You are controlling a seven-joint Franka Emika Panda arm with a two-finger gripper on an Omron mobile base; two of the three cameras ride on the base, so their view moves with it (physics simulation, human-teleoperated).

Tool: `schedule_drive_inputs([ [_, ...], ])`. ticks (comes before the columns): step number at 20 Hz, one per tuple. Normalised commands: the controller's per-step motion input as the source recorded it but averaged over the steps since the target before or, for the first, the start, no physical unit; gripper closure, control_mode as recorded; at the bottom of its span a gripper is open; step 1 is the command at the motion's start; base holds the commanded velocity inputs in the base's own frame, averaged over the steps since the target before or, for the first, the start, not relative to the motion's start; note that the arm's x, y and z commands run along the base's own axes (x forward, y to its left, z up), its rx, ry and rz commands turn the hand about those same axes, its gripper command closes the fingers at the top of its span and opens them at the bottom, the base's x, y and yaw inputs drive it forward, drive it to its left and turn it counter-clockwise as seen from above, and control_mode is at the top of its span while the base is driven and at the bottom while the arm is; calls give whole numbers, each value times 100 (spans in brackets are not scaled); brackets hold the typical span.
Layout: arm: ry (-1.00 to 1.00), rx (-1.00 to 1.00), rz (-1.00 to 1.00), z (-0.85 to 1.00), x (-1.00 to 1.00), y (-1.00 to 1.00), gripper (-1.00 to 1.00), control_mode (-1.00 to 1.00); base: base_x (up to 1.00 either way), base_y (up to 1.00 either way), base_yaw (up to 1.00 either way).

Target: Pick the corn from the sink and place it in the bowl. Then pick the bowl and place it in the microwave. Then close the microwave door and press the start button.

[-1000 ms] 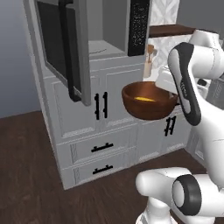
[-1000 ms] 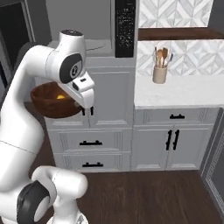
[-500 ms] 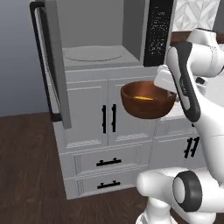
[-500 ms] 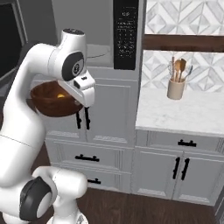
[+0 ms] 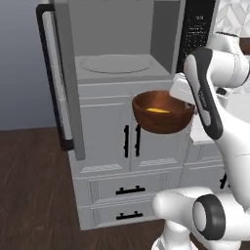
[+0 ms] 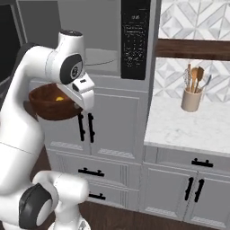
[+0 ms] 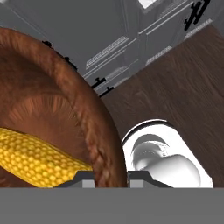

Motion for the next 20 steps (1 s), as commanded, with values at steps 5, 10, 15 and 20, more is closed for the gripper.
schedule_drive_inputs([
  [5,0,0,0,0,0,0,100,100,33,0,2],
  [10,0,0,0,0,0,0,100,100,19,5,1],
  [15,0,0,0,0,0,0,100,100,41,14,0],
  [20,0,0,0,0,0,0,100,100,39,13,4],
])
